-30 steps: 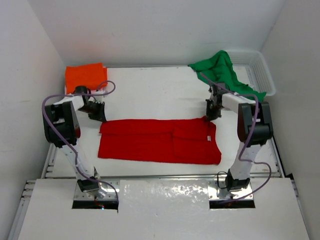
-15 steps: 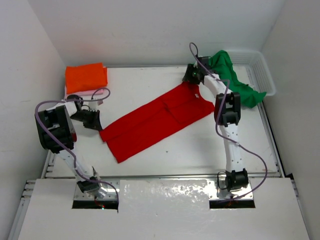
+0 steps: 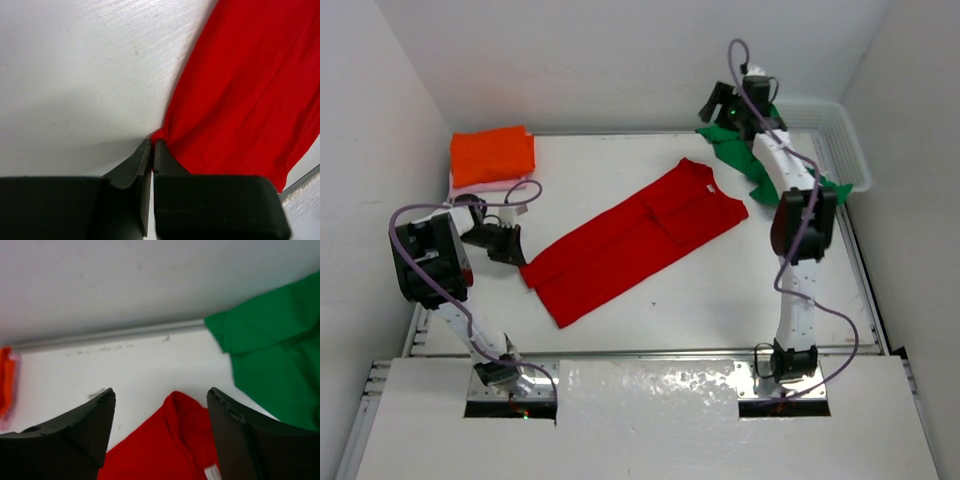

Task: Fold and stack the t-shirts
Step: Rotate the tshirt 90 degrees

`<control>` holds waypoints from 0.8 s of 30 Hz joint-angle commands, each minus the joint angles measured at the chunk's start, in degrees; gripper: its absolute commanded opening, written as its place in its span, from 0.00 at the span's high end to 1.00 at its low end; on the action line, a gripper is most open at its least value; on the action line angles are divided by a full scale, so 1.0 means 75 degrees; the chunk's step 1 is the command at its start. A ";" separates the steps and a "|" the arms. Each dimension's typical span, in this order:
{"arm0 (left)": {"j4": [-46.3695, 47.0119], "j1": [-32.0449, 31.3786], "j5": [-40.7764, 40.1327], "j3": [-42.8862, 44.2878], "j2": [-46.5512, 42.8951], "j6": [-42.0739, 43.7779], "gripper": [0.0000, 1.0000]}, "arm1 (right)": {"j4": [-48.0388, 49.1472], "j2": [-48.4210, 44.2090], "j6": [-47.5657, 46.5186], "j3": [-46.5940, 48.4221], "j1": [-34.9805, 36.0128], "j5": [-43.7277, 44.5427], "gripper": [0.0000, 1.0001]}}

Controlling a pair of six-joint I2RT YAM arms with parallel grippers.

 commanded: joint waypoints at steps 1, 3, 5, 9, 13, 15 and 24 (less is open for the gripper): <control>0.0021 0.0098 -0.0155 -0.0137 -0.0141 0.0345 0.99 | -0.0305 -0.1721 -0.0053 -0.0949 -0.0334 0.0770 0.31; 0.0044 0.0109 -0.0166 -0.0231 -0.0258 0.0380 0.99 | -0.0600 -0.2228 -0.0159 -0.1807 -0.0311 0.0983 0.62; 0.0079 0.0109 -0.0155 -0.0324 -0.0433 0.0427 0.99 | -0.0882 -0.2941 0.0039 -0.3259 -0.0311 0.1288 0.81; 0.0033 0.0145 -0.0271 -0.0454 -0.0668 0.0638 1.00 | -0.0977 -0.3881 0.0390 -0.5242 -0.0287 0.1768 0.90; 0.0033 0.0250 -0.0413 -0.0454 -0.0833 0.0709 0.94 | -0.0954 -0.4456 0.0649 -0.6568 -0.0252 0.2634 0.83; 0.0021 0.0344 -0.0296 -0.0372 -0.0915 0.0651 0.79 | -0.0918 -0.4388 0.0673 -0.6710 -0.0241 0.2719 0.82; -0.0354 0.0496 0.0232 0.0342 -0.1091 0.0592 0.57 | -0.1198 -0.2480 0.0907 -0.5752 -0.0018 0.1981 0.77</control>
